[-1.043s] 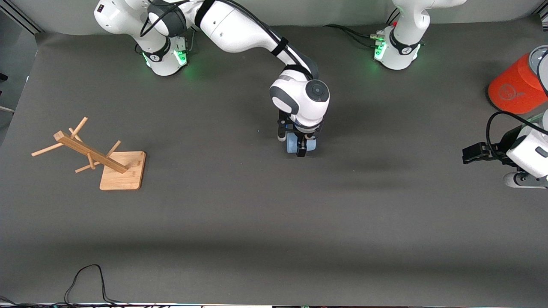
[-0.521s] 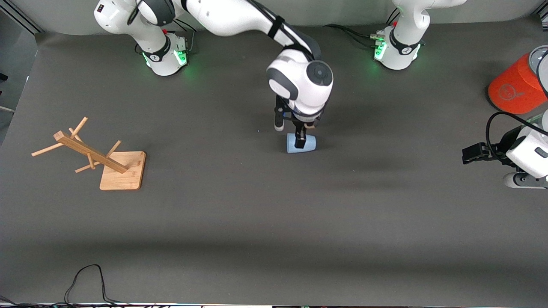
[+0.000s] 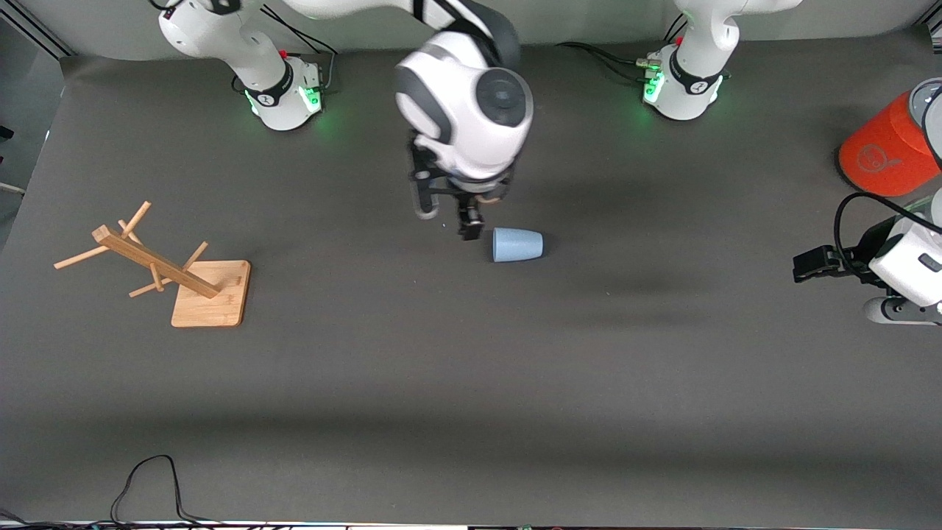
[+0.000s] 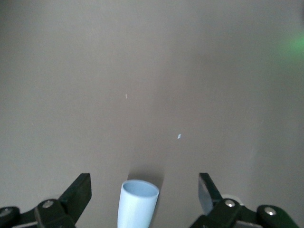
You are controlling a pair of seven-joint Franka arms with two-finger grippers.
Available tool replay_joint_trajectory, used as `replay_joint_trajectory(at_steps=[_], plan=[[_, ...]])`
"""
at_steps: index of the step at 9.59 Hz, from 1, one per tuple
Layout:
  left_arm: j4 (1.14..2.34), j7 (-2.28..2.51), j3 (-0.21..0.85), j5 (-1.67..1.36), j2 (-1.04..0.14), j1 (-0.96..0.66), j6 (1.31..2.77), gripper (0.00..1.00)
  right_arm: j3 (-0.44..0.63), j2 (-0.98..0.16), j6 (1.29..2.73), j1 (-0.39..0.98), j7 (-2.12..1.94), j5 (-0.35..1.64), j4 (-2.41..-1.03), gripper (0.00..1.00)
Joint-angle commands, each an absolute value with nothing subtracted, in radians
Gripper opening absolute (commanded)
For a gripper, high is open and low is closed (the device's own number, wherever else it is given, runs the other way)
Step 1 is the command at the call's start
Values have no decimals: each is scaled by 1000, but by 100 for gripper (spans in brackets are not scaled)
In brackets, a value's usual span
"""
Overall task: Rotate and upright cup with both arms
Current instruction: 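Lower the cup onto the table on its side and release it, then withdraw the right gripper while the left gripper reaches toward the cup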
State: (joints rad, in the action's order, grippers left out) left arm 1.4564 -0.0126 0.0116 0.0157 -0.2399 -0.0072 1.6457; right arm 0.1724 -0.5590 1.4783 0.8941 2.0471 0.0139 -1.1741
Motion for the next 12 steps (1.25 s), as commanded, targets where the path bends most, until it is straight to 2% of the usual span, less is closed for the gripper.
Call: replay_joint_trajectory(at_steps=[1,4,6,9,12], plan=[[1450,-25,5,5,-241,-14,1646,100,164,-415,1421,775,1782,18,-1271,100],[1450,-17,5,5,-241,-31,1638,100,156,-179,1430,544,1327,20,-1474,100],[1444,-3,5,12,-233,-93,1631,100,155,-88,1430,381,994,18,-1531,100],[1425,123,6,41,-233,-211,1623,100,92,-42,1440,140,576,17,-1546,100],[1416,340,6,105,-242,-404,1618,100,74,-32,1514,43,217,12,-1548,100]])
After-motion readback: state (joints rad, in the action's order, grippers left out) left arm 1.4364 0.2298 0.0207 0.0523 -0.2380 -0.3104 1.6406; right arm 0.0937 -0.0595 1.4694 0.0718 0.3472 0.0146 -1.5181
